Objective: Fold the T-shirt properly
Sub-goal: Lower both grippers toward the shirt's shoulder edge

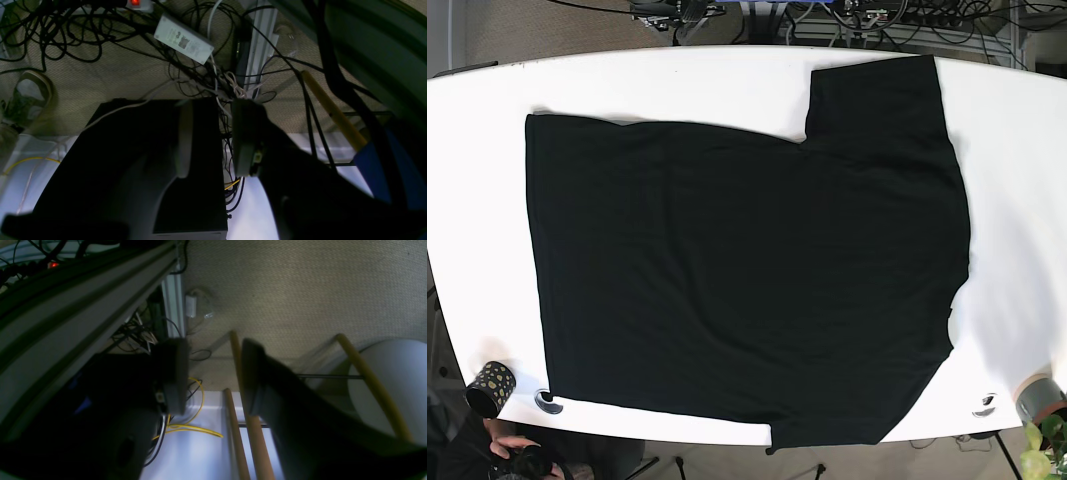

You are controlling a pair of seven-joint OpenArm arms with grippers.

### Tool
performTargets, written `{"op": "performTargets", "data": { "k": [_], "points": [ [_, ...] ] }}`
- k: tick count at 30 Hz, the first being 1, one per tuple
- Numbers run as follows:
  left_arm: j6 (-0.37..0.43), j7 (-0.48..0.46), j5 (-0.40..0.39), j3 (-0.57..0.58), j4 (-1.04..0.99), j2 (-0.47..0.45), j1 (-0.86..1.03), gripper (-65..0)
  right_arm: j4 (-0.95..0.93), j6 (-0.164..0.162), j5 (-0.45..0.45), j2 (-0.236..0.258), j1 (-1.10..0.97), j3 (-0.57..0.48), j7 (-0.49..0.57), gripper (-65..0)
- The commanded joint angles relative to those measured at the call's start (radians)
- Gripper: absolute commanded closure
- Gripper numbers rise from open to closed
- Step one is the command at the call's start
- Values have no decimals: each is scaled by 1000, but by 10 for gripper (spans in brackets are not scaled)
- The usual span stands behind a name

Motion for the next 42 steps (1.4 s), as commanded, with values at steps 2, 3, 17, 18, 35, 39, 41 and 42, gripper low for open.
{"op": "performTargets", "data": {
  "k": [2, 3, 17, 18, 35, 39, 41, 42],
  "points": [
    [2, 14, 39, 2, 7, -2, 10, -188, -12, 5, 4, -1, 5, 1, 8, -253],
    [3, 15, 38, 3, 9, -3, 9, -189, -11, 5, 3, -1, 5, 2, 7, -253],
    [7, -7, -4, -8, 9, -22, 14, -196, -8, 1, -4, 5, -22, 11, 22, -249],
    [7, -7, -4, -8, 9, -22, 14, -196, -8, 1, -4, 5, -22, 11, 22, -249],
    [7, -8, -4, -10, 90, -22, 49, -196, -6, 1, -4, 5, -26, 13, 24, -249],
    [7, -7, -4, -10, 219, -22, 115, -196, 43, -2, -4, 5, -70, 11, 48, -247],
    [7, -7, -4, -10, 270, -22, 143, -196, 120, -2, -4, 5, -116, 11, 48, -247],
    [7, -7, -4, -10, 287, -22, 152, -196, 158, -2, -4, 5, -134, 11, 38, -247]
  ]
}}
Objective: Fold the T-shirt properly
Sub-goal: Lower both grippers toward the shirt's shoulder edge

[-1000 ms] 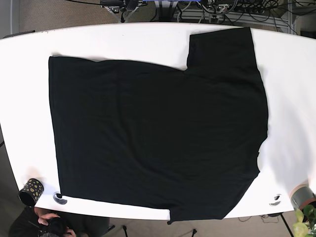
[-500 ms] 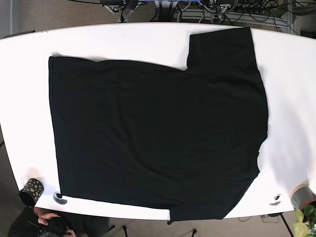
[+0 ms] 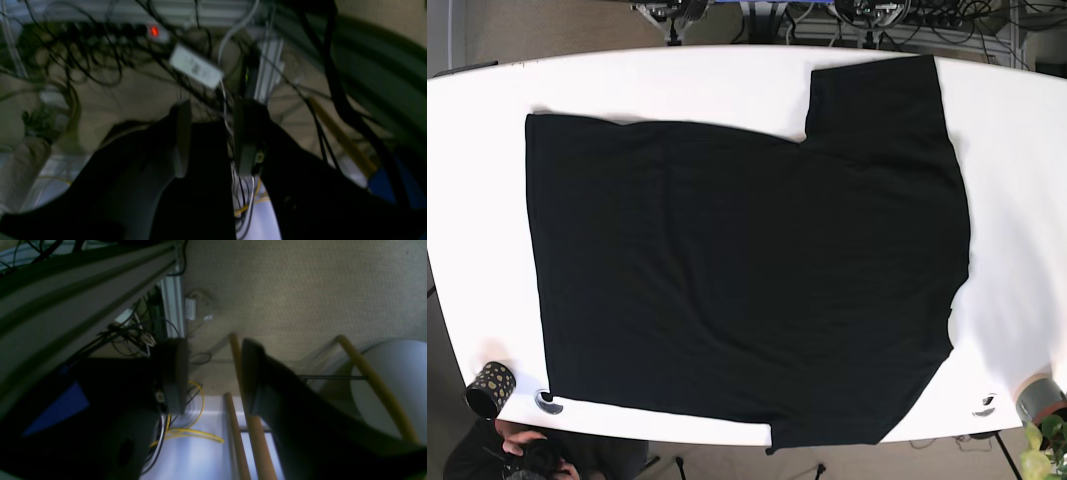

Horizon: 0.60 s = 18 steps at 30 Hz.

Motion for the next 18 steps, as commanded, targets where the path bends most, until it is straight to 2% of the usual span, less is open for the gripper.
{"op": "performTargets", "data": {
  "k": [1, 10, 18],
  "points": [
    [3, 2, 0, 0, 34, 1, 22, -196, 79, -2, -4, 2, -42, 0, -30, -247],
    [3, 2, 0, -2, 157, 1, 117, -192, 349, 4, -4, -1, -160, -2, -139, -247],
    [3, 5, 0, -2, 321, -1, 231, -192, 521, 6, 0, 1, -279, 0, -165, -247]
  ]
}}
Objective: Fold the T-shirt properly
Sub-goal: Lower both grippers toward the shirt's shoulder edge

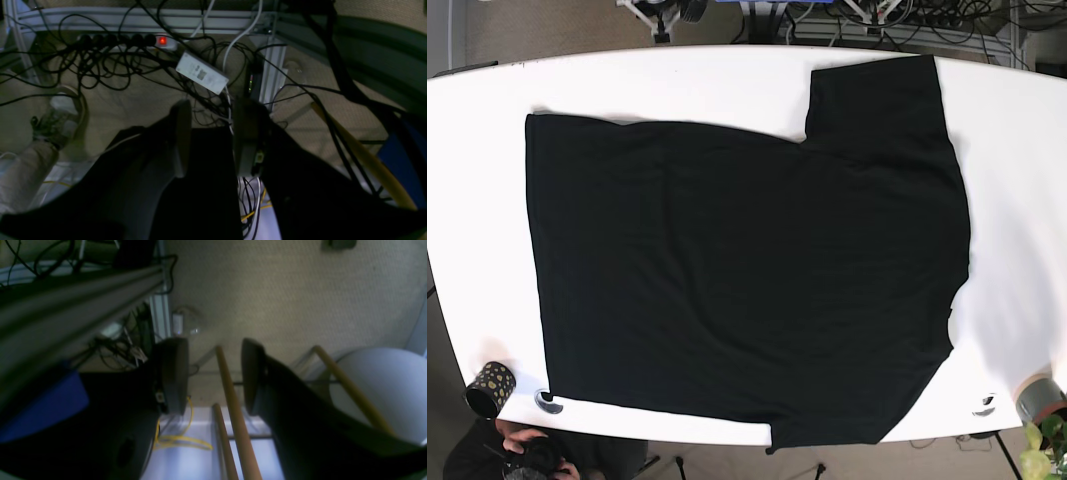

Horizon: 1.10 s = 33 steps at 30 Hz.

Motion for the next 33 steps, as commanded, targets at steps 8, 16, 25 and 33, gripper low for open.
{"op": "performTargets", "data": {
  "k": [8, 16, 25, 33],
  "points": [
    [3, -3, 0, -3, 200, -22, 139, -192, 154, 3, 1, 1, -145, 0, -1, -247],
    [3, -3, 0, -80, 459, -27, 301, -192, 336, 3, 2, 0, -289, 0, -1, -247],
    [3, -3, -2, -81, 809, -21, 512, -192, 631, 3, 2, 1, -473, 3, -1, -247],
    [3, -3, -127, -83, 1056, -25, 656, -192, 838, 3, 16, 1, -586, 5, -1, -247]
  ]
}}
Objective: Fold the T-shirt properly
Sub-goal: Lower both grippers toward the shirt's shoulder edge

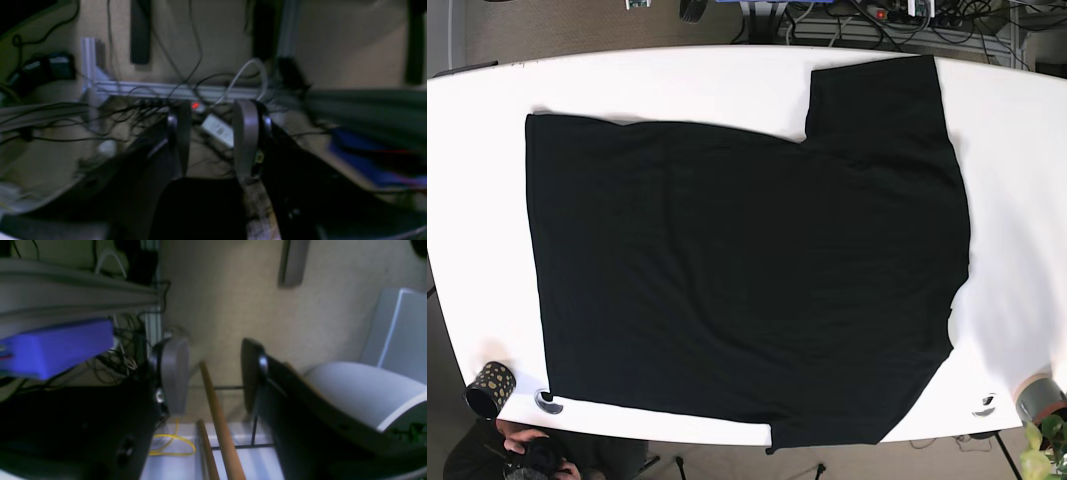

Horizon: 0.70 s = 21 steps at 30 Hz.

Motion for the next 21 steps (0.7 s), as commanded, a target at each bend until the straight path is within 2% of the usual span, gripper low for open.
{"op": "performTargets", "data": {
  "k": [1, 6, 10, 17, 21],
  "points": [
    [3, -14, -26, -6, 71, -7, 49, -192, 56, -2, 26, 4, -45, 5, 9, -247],
    [3, -14, -46, -45, 232, -1, 135, -192, 225, -2, 129, 48, -134, 0, -57, -247],
    [3, -14, -49, -81, 309, -1, 177, -192, 317, -2, 192, 54, -176, 6, -92, -247],
    [3, -15, -50, -150, 361, -2, 192, -192, 360, -4, 204, 51, -194, 8, -85, -246],
    [3, -15, -50, -173, 362, -7, 146, -194, 355, -7, 204, 54, -177, 8, 3, -246]
  ]
}}
